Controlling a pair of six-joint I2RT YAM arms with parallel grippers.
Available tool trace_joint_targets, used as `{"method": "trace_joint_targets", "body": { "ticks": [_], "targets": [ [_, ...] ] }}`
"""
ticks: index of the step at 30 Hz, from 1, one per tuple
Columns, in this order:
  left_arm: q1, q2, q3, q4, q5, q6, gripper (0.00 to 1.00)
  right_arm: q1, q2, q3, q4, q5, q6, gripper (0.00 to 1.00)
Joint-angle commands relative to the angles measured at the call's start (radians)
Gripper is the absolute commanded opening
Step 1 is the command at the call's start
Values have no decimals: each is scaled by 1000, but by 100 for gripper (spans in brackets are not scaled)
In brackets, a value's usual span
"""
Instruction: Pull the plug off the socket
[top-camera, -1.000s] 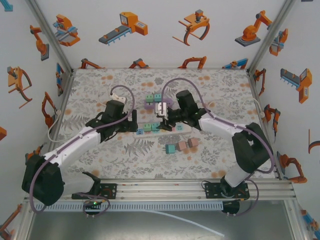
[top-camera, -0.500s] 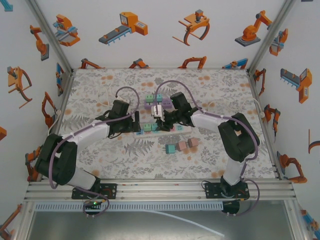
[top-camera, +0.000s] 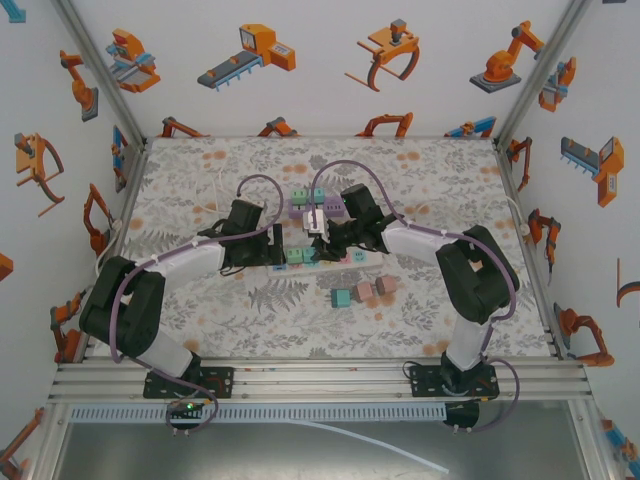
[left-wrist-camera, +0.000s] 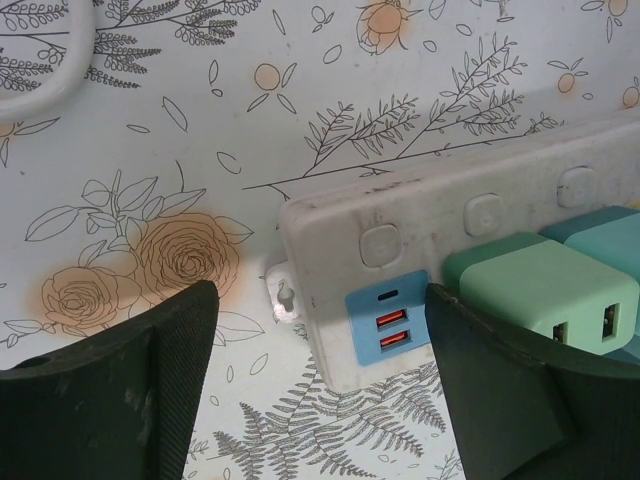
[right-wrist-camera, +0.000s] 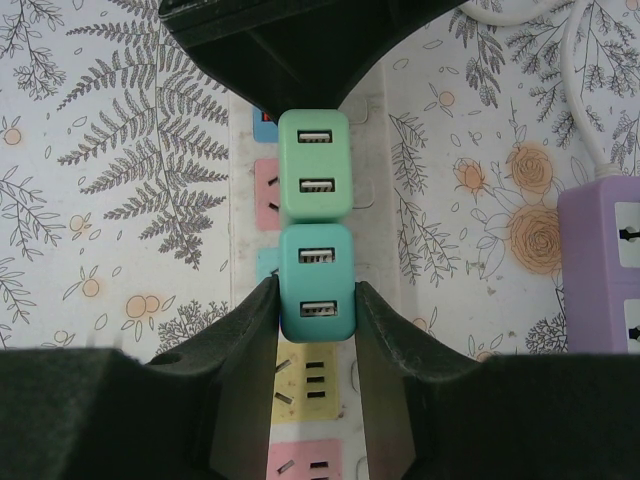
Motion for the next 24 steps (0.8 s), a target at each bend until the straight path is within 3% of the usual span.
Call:
{"method": "trace_joint_targets", "body": {
  "ticks": [1,19,24],
  "targets": [
    [5,34,2,-68,-36,27,76,0,0,30,5,-48,7,30],
    [4,57,-16,-73,-67,16,75,-26,-35,5,161,-93,205,19],
    [4,56,-20,-79,-86,11,75,-26,-54,-22,153,-62,127,15]
  ]
}}
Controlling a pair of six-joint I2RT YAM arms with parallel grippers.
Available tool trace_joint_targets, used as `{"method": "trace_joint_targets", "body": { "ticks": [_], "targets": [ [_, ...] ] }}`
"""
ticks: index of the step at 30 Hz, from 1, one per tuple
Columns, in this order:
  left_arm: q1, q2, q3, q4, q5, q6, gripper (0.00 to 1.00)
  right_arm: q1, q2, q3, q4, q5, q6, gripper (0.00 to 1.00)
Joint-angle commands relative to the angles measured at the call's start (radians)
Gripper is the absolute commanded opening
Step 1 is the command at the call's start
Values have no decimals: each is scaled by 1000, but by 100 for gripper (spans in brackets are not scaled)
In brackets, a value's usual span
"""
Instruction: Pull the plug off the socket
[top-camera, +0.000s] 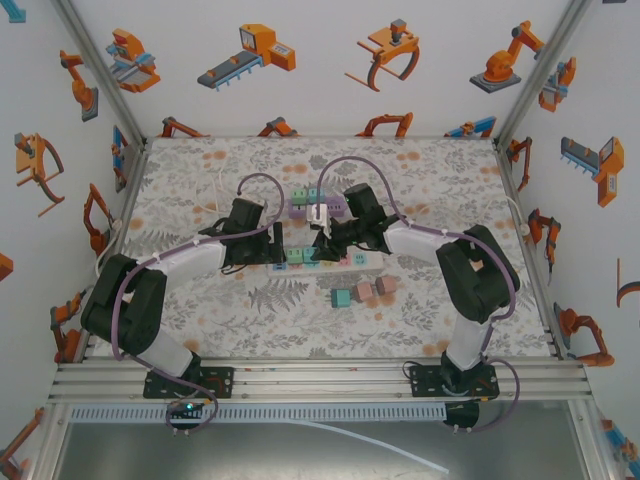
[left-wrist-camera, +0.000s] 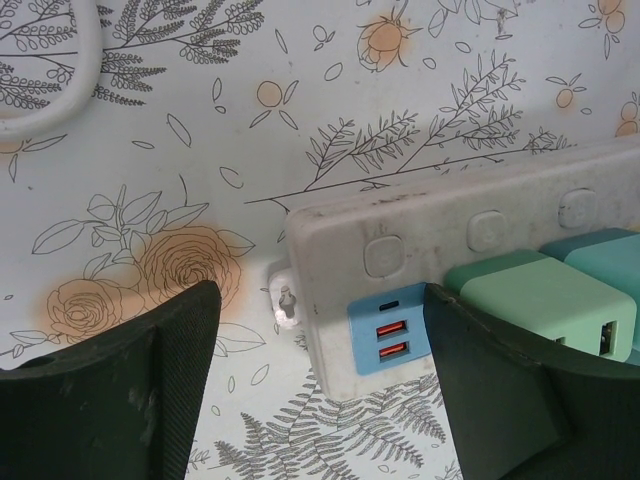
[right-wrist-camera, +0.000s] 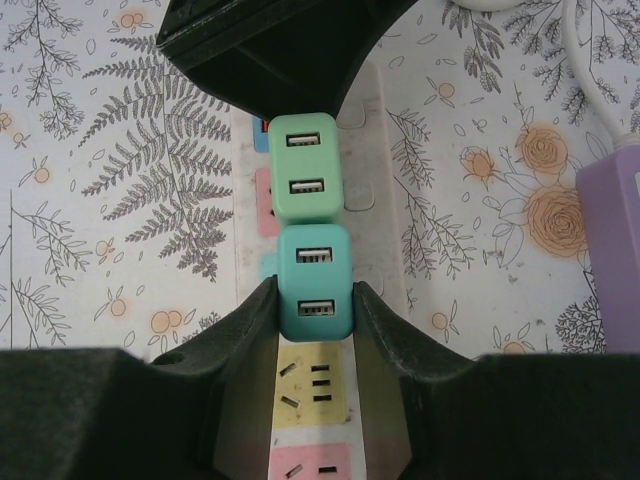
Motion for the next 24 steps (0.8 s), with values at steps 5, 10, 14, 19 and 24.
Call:
{"method": "trace_joint_targets", "body": {
  "ticks": [5,10,14,19,24],
  "targets": [
    [3,42,-33,-91,-88,6,74,-3,-90,-30,50,16,-128,13],
    [5,37,-42,-75,-92,4,73,-14,-100,-66,173,-27,-11,13],
    [2,34,-40,-87,-95,11,73,-7,-101,-72,145,8,-72,10],
    [2,23,-57,-88,-105,23,73,-10,-117,-61,139,2,-15,10],
    [-13,38,-56,-108,-85,42,73,-20,-102,-37,183,-5,104,10]
  ]
}}
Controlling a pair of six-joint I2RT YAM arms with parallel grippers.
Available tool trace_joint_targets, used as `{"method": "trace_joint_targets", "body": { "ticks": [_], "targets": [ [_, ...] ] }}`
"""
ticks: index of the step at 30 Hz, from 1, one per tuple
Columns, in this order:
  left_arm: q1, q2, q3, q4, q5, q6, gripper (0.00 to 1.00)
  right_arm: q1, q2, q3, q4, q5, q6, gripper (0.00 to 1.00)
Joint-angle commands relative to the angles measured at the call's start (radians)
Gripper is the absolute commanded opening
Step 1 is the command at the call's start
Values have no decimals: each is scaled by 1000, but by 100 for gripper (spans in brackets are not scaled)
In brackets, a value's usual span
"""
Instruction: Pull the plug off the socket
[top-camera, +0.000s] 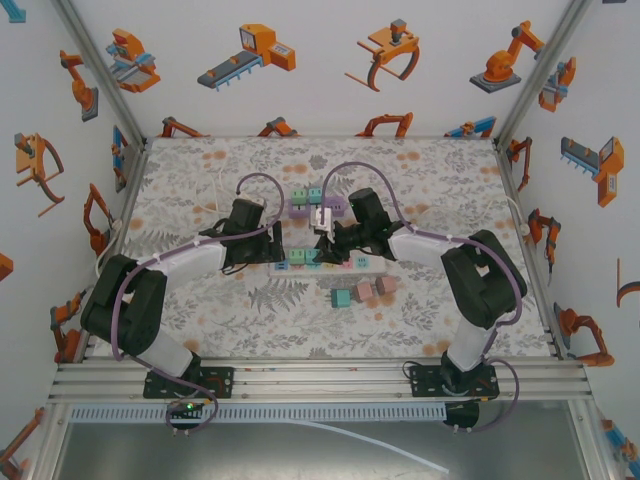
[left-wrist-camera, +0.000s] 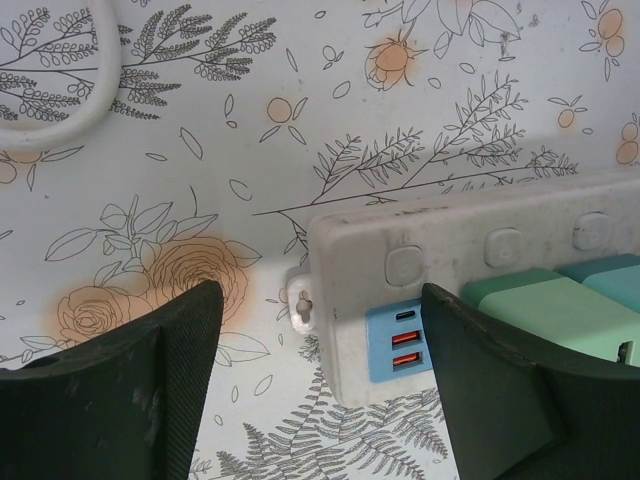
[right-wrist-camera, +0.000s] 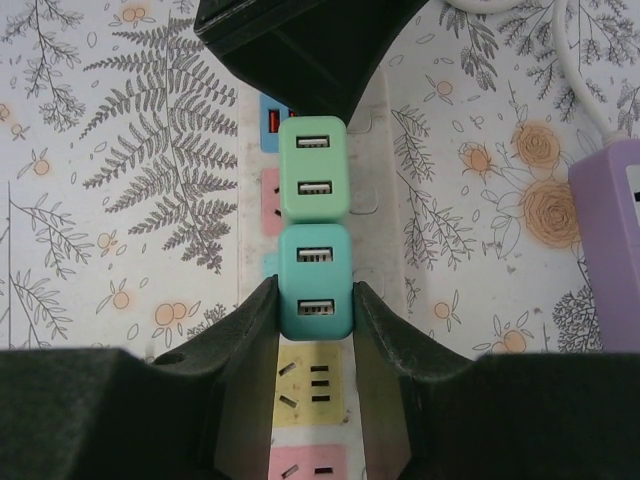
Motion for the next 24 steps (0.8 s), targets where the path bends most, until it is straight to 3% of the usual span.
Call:
{"method": "trace_joint_targets", "body": {
  "ticks": [1,14,18,24],
  "targets": [
    [-14,45,-45,-144,-58,52,73,-18,-50,42,110,-14,84,9],
    [-32,78,-75,-172,-151,32,73,-11,-113,27,52,22,-21,8],
    [-33,77,-74,-171,-159,26,73,11,-137,19,-19,74,-136,7],
    [-33,47,-72,-169,-138,24,73,12,-166,-1,25,57,-75,7]
  ]
}}
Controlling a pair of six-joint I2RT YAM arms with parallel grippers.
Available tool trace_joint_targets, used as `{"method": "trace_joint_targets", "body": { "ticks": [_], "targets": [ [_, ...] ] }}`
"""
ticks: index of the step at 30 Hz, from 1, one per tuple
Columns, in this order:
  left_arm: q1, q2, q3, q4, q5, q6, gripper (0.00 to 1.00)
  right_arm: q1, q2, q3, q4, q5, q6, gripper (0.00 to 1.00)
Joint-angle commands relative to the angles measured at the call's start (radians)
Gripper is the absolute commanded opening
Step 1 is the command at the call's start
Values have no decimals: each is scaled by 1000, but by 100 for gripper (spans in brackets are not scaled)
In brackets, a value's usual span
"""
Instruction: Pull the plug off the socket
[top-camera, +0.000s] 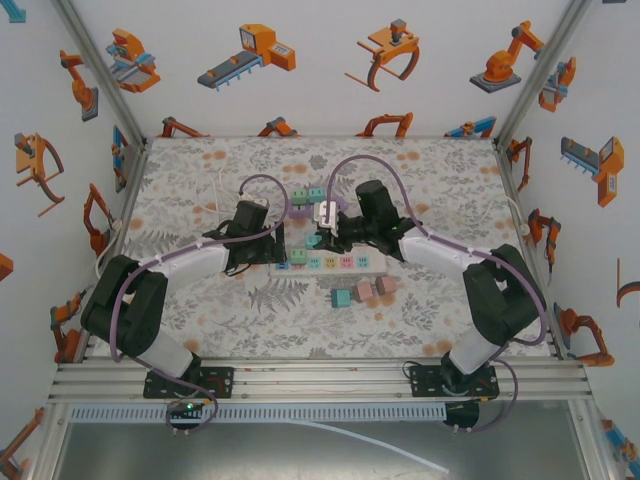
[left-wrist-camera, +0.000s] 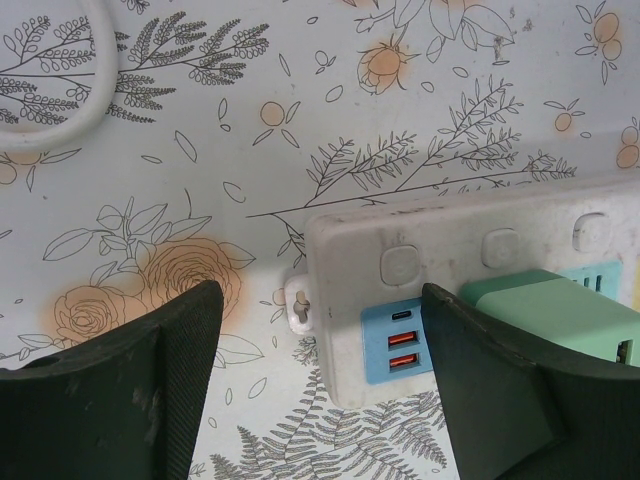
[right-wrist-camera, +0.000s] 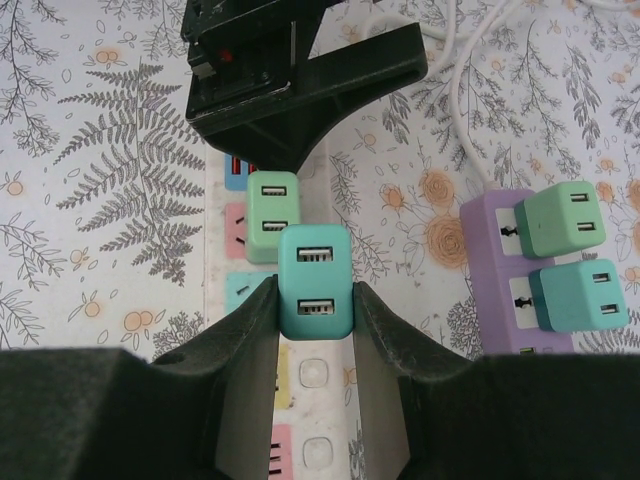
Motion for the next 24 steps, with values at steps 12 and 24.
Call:
{"method": "trace_joint_targets", "body": {
  "ticks": [12,24],
  "targets": [
    [-8,-222,-58,-129,65,86,79,38,-211,-203,493,287,763,0],
    [-97,-640,-81,-162,233,197,81,176,-459,-208,9,897,1395,0]
  ]
}}
